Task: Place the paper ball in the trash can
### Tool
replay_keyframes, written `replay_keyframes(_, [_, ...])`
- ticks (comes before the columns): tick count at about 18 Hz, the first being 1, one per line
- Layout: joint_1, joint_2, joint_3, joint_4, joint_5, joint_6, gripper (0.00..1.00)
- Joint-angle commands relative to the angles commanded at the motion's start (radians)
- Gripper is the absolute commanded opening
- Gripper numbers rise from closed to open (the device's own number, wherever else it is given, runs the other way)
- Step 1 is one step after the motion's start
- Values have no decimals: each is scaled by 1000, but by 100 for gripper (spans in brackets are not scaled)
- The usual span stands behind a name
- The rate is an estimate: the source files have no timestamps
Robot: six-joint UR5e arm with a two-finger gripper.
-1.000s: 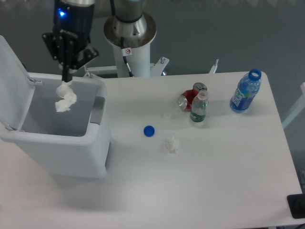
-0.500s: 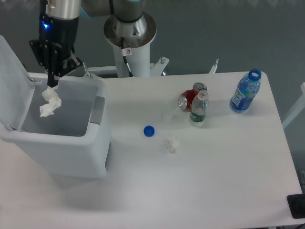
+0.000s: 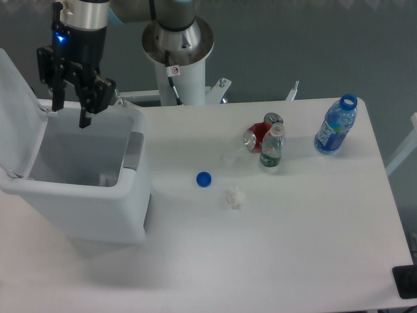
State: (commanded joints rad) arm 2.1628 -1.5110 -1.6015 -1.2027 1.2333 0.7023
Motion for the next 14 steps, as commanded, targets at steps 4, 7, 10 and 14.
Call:
replay_keyframes(4, [69, 18, 2, 26, 0, 19, 99])
replay_keyframes(7, [123, 17, 6, 38, 20, 23, 100])
replay_keyframes(10, [179, 11, 9, 38, 52, 89, 100])
replay_keyframes(14, [215, -23, 8, 37, 190, 118, 100])
